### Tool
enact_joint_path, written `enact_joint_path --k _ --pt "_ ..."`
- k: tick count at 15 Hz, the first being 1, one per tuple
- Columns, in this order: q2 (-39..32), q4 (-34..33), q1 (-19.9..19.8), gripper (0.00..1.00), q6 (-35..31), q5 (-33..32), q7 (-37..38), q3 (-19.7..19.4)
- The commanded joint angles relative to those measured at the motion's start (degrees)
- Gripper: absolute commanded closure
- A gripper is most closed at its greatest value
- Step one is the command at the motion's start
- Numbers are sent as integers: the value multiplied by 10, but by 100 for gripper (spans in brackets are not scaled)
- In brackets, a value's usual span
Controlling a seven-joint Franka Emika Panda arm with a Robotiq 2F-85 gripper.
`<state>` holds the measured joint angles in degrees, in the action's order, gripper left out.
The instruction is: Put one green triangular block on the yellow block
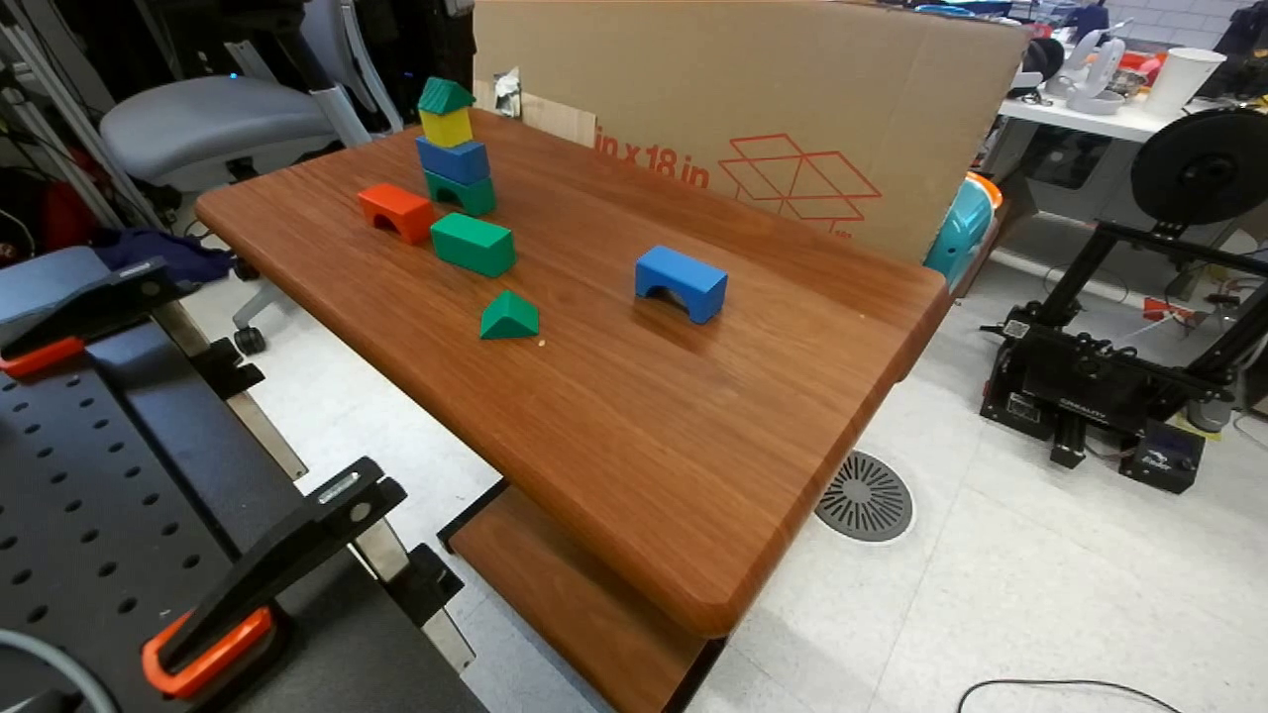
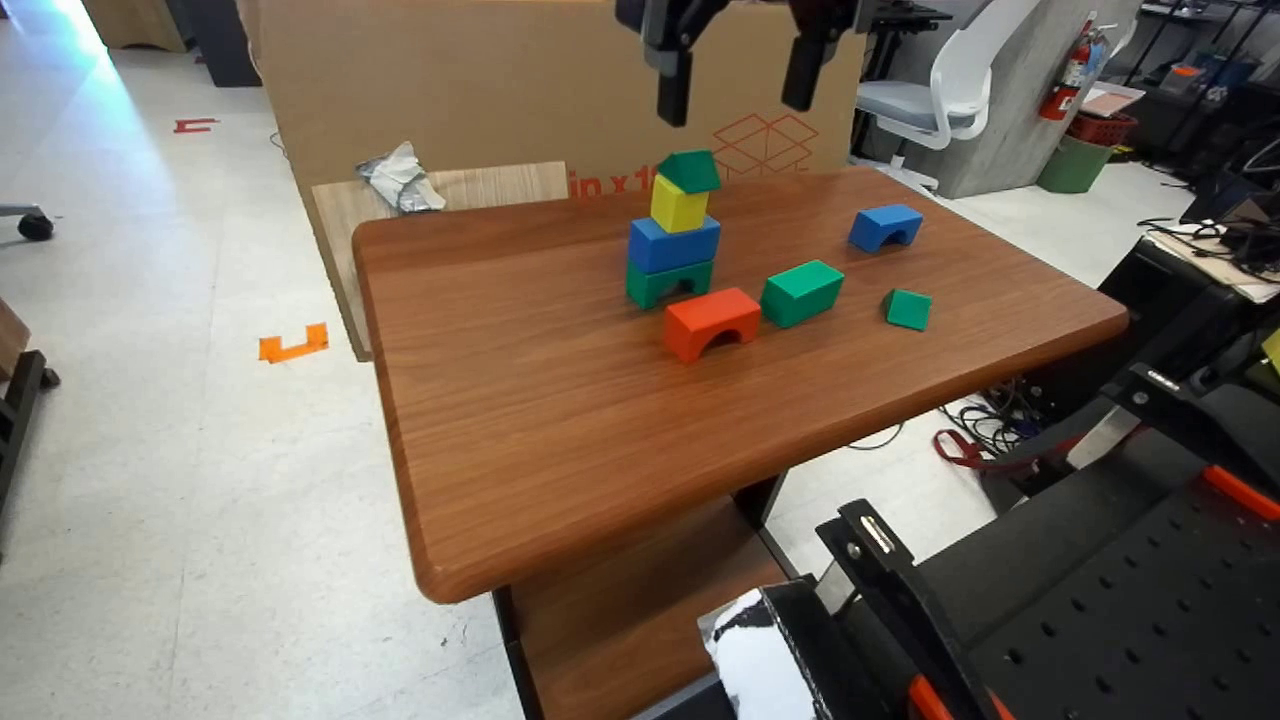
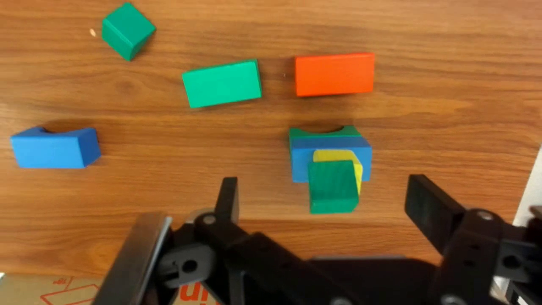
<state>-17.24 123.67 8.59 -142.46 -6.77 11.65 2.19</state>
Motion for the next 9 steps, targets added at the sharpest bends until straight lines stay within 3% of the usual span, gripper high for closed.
enact_joint_path --k 1,2,3,9 --pt "99 85 -29 0 46 29 -25 -3" --pt "121 104 -34 0 53 25 -14 -9" --pt "62 52 -25 0 39 16 -7 -2" --pt "110 98 -39 0 45 16 -7 -6"
